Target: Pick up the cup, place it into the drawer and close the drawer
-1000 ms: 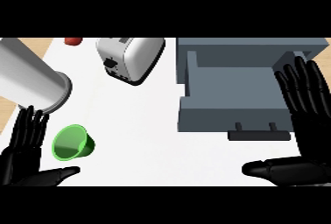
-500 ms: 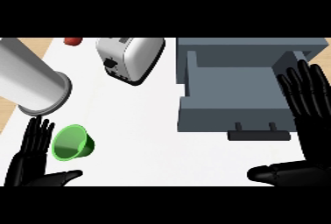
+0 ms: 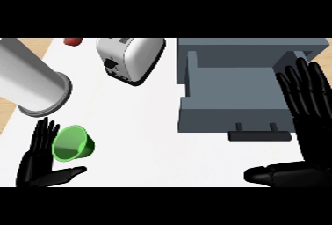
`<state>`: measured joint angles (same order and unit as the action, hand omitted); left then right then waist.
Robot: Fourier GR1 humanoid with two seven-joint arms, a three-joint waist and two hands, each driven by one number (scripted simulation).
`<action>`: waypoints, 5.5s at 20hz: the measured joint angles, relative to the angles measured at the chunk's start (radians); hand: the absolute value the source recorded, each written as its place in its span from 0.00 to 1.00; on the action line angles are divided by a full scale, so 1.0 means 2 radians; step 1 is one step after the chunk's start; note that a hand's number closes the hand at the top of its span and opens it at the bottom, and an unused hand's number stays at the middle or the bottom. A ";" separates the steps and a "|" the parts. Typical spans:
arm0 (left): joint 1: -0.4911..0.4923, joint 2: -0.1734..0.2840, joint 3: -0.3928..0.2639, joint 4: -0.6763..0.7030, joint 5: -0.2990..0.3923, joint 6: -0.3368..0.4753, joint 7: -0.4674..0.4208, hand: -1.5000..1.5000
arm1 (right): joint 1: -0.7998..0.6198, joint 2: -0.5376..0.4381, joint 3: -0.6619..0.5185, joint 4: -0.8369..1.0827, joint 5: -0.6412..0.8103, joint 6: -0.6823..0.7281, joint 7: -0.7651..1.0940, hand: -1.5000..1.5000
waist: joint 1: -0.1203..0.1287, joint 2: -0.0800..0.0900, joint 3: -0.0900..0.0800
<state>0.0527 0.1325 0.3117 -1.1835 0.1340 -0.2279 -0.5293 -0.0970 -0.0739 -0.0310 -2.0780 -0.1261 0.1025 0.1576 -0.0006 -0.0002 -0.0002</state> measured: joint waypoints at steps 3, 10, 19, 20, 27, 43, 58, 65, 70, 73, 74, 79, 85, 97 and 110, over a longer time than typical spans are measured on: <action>-0.020 0.014 0.011 0.040 0.005 -0.005 -0.017 0.00 | -0.004 -0.004 -0.006 -0.001 -0.007 0.003 0.009 0.00 | 0.000 0.000 0.000; -0.047 0.024 0.012 0.127 -0.006 0.000 -0.069 0.00 | 0.013 0.001 0.000 0.006 -0.001 0.011 -0.013 0.00 | -0.001 0.000 0.000; -0.085 0.039 0.005 0.224 -0.013 -0.010 -0.130 0.00 | 0.005 -0.006 -0.009 -0.009 -0.015 0.016 0.009 0.00 | -0.001 0.000 0.000; -0.085 0.045 0.006 0.229 -0.011 -0.017 -0.135 0.00 | -0.001 -0.004 -0.006 -0.005 -0.011 0.012 0.010 0.00 | -0.001 0.000 0.000; -0.121 0.048 0.006 0.293 -0.002 -0.027 -0.163 0.00 | 0.000 -0.005 -0.010 -0.007 -0.015 0.014 0.008 0.00 | -0.002 0.000 0.000; -0.171 0.051 0.002 0.371 0.025 -0.085 -0.165 1.00 | 0.001 0.004 0.002 -0.014 -0.007 0.006 0.017 0.00 | -0.002 0.001 0.000; -0.177 0.045 -0.002 0.339 0.030 -0.051 -0.215 1.00 | -0.010 -0.011 -0.019 -0.009 -0.023 0.013 0.022 0.00 | -0.002 0.001 0.000; -0.181 0.004 -0.017 0.297 0.031 -0.018 -0.224 1.00 | -0.006 -0.011 -0.022 -0.011 -0.027 0.015 0.022 0.00 | -0.001 0.000 0.000; -0.180 -0.010 -0.042 0.212 0.038 -0.022 -0.192 1.00 | 0.003 -0.012 -0.022 -0.010 -0.024 0.017 0.019 0.00 | 0.003 -0.002 0.001; -0.165 -0.022 -0.067 0.136 0.039 -0.020 -0.154 1.00 | 0.007 -0.008 -0.020 -0.009 -0.017 0.014 0.016 0.00 | 0.005 -0.003 0.001; -0.161 -0.024 -0.074 0.110 0.041 -0.021 -0.139 1.00 | 0.005 -0.008 -0.017 -0.010 -0.014 0.012 0.017 0.00 | 0.005 -0.003 0.001; -0.163 -0.040 -0.102 -0.001 0.058 0.000 -0.047 1.00 | 0.000 -0.013 -0.026 -0.006 -0.024 0.016 0.020 0.00 | 0.004 -0.002 0.001; -0.195 -0.060 -0.141 -0.086 0.074 0.063 0.040 1.00 | -0.008 -0.014 -0.030 0.007 -0.024 0.016 0.016 0.00 | 0.001 -0.001 0.000; -0.348 -0.064 -0.175 -0.105 0.048 0.183 0.165 1.00 | 0.008 -0.012 -0.026 -0.003 -0.016 0.019 0.010 0.00 | -0.003 0.000 0.000; -0.510 -0.066 -0.185 0.046 0.037 0.237 0.189 1.00 | 0.014 -0.010 -0.029 0.009 -0.017 0.026 -0.011 0.00 | -0.007 0.001 0.000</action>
<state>-0.9676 0.0009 -0.0585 -1.0911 0.2084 0.2452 -0.1513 -0.0681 -0.0945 -0.0891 -2.0605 -0.1591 0.1549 0.1365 -0.0150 0.0019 0.0004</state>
